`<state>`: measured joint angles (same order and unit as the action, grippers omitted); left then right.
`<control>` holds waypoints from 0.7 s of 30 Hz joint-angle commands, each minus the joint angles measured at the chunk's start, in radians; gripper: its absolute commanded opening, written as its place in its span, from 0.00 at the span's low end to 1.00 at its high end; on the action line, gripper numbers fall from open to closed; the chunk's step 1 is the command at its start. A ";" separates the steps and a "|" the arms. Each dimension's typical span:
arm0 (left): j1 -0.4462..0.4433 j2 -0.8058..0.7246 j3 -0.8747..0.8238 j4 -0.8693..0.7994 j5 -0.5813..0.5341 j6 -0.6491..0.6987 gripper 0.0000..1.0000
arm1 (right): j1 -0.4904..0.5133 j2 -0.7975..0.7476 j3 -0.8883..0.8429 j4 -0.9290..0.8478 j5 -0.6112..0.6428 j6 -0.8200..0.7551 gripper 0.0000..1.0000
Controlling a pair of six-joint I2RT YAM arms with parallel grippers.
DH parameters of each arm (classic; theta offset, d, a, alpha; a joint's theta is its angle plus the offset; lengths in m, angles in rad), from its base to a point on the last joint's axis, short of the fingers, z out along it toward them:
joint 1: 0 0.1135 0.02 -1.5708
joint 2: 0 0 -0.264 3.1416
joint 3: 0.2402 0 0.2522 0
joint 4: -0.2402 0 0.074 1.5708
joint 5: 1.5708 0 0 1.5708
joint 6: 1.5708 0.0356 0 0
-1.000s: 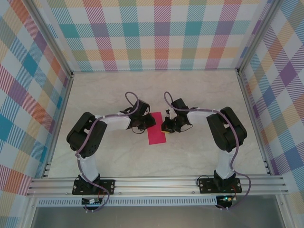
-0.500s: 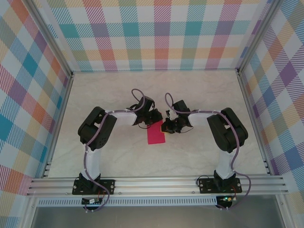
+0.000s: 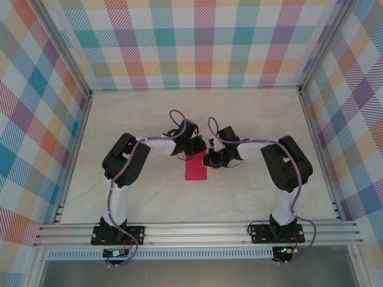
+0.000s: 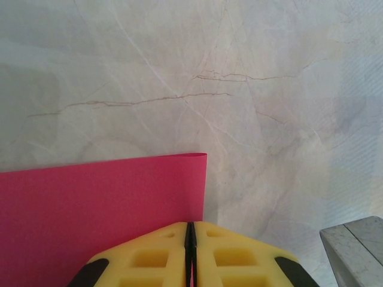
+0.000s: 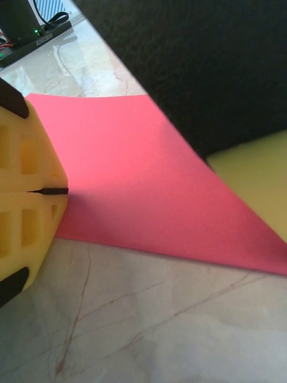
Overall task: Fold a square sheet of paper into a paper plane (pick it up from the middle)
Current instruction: First fold in half a square sheet of paper at the center of the table.
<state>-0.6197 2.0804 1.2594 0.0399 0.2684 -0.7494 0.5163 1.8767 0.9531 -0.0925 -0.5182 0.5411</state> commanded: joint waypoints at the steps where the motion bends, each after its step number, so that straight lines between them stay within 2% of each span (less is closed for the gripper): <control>1: -0.005 0.042 -0.012 -0.065 -0.085 0.025 0.12 | 0.010 -0.011 -0.064 -0.094 -0.045 -0.008 0.03; 6: -0.005 0.045 -0.023 -0.072 -0.095 0.025 0.11 | 0.017 -0.060 -0.118 -0.098 -0.098 -0.005 0.03; 21: -0.005 0.040 -0.005 -0.080 -0.071 0.027 0.11 | 0.060 -0.144 -0.206 -0.170 -0.084 -0.010 0.04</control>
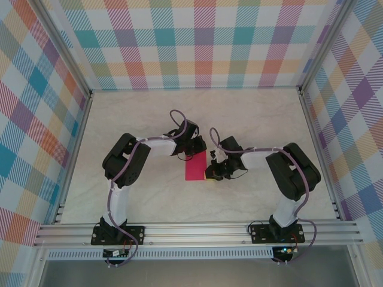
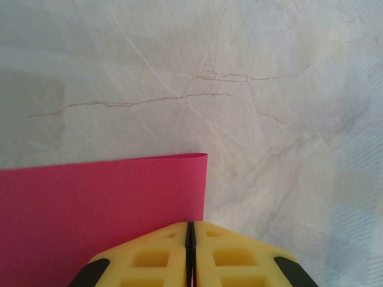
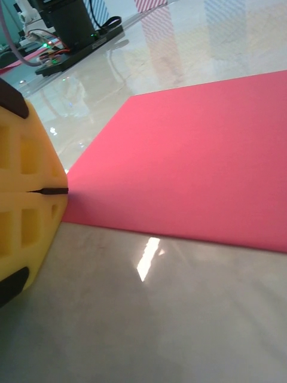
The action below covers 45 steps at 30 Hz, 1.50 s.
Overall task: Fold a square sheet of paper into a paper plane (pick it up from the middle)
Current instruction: First fold in half a square sheet of paper at the center of the table.
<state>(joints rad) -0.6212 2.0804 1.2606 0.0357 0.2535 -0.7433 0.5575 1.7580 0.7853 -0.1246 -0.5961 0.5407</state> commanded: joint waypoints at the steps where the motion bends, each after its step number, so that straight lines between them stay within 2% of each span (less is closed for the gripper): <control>1: -0.004 0.035 -0.003 -0.071 -0.045 0.019 0.11 | 0.019 -0.050 -0.034 -0.146 0.012 -0.004 0.05; 8: -0.003 -0.076 -0.049 0.063 0.046 -0.006 0.12 | 0.016 -0.208 -0.003 -0.094 0.123 0.052 0.08; 12: -0.003 -0.088 -0.027 0.072 0.073 0.001 0.13 | 0.006 -0.214 0.005 -0.057 0.191 0.098 0.08; 17: -0.002 -0.039 0.028 0.023 0.045 0.019 0.13 | -0.020 -0.196 -0.014 -0.014 0.241 0.156 0.08; 23: 0.000 0.015 0.092 -0.054 -0.030 0.066 0.12 | -0.031 -0.173 -0.011 0.000 0.226 0.158 0.07; 31: 0.003 0.082 0.142 -0.071 -0.012 0.070 0.11 | -0.031 -0.137 0.018 0.021 0.201 0.165 0.08; 45: 0.008 0.087 0.113 -0.087 -0.048 0.082 0.11 | -0.031 0.005 0.122 0.117 0.143 0.195 0.08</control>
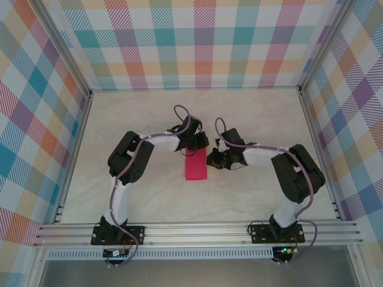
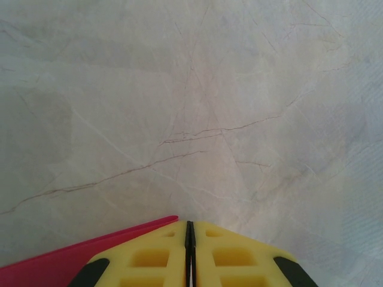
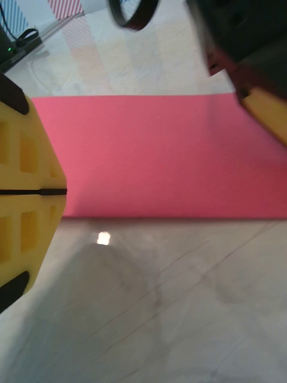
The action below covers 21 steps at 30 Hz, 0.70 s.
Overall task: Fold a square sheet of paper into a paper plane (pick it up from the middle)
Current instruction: First fold in half a square sheet of paper at the center of the table.
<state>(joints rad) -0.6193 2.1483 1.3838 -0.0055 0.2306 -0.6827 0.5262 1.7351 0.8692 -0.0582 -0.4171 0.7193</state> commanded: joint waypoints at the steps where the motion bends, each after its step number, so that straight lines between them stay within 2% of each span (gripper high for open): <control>1: 0.006 0.017 -0.014 -0.045 -0.024 0.022 0.11 | 0.000 0.039 0.046 0.056 -0.038 0.016 0.08; 11: 0.017 -0.007 -0.025 -0.034 0.012 0.023 0.12 | 0.000 0.140 0.091 0.067 -0.031 0.008 0.07; 21: 0.020 -0.059 -0.036 0.041 0.129 -0.015 0.20 | -0.001 0.165 0.074 0.058 -0.029 -0.012 0.08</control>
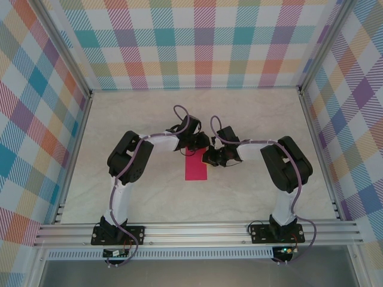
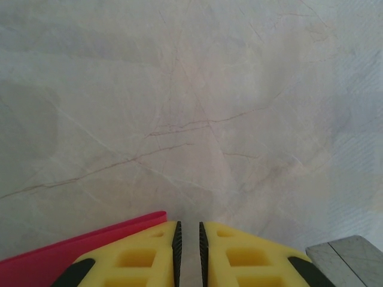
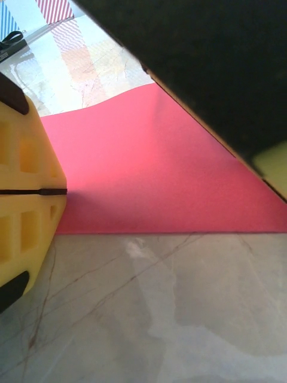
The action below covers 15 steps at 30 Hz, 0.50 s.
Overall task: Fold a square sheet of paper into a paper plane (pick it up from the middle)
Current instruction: First fold in half a square sheet of paper at the center of the table.
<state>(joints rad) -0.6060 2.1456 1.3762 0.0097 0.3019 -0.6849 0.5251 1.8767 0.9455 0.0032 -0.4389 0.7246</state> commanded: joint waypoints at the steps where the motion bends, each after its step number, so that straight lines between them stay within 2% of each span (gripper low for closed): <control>1: 0.006 -0.057 -0.038 0.034 0.066 -0.018 0.21 | 0.001 0.025 -0.001 -0.006 -0.005 -0.019 0.08; 6: 0.006 -0.041 -0.075 0.050 0.067 -0.033 0.20 | 0.002 0.030 0.007 -0.023 -0.006 -0.025 0.08; 15: 0.005 0.008 -0.068 -0.087 -0.097 -0.024 0.13 | 0.008 -0.011 -0.035 -0.060 -0.069 -0.060 0.07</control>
<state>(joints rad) -0.6064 2.1357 1.3300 0.0555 0.2939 -0.7132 0.5243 1.8774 0.9424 -0.0006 -0.4591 0.7017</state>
